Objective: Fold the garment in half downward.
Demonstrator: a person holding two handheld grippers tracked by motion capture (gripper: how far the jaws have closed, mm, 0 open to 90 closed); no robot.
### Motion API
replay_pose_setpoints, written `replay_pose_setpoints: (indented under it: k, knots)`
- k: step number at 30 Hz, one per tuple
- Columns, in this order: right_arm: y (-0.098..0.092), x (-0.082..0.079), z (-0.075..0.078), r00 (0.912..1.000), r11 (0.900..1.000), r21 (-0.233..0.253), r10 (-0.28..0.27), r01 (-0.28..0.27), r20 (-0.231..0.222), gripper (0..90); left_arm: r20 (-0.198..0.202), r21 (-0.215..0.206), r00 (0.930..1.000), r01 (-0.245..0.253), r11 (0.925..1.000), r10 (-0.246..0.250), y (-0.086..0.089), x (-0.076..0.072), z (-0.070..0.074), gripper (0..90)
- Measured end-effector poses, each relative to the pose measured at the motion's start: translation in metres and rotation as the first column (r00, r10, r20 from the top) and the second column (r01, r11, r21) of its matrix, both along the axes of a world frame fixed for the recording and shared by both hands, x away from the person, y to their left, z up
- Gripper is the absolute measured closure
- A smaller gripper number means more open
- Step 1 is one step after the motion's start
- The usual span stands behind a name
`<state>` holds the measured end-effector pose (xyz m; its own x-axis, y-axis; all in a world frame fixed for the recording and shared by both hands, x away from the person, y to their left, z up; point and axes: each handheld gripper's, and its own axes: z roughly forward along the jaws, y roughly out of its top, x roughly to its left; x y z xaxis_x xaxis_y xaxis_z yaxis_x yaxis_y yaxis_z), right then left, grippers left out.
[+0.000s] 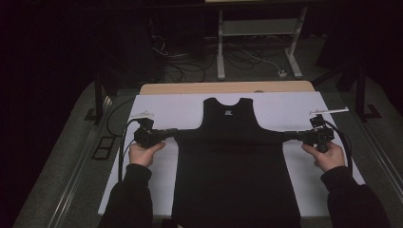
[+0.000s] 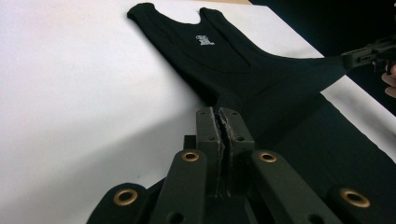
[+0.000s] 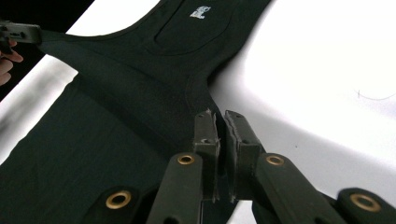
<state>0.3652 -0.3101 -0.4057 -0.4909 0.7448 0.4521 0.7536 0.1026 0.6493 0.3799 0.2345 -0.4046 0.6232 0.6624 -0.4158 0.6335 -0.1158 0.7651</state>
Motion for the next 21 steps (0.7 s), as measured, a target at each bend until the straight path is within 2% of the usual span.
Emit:
replay_pose_setpoints:
  k: [6,15,21]
  knots:
    - [-0.002,-0.005,0.0,0.9999,1.0,0.001,0.007,-0.007,-0.014,82.6,-0.007,-0.014,0.9999,0.008,0.9999,-0.008,0.001,-0.004,0.001,86.1]
    - [-0.002,-0.015,0.002,0.9996,1.0,-0.002,0.02,-0.02,-0.018,82.6,-0.023,0.006,0.9996,0.019,0.9998,-0.019,0.003,-0.013,-0.001,86.2]
    - [-0.002,-0.022,-0.001,0.9991,1.0,-0.012,0.024,-0.025,-0.034,82.5,-0.038,0.0,0.9987,0.034,0.9994,-0.034,0.004,-0.021,-0.003,86.2]
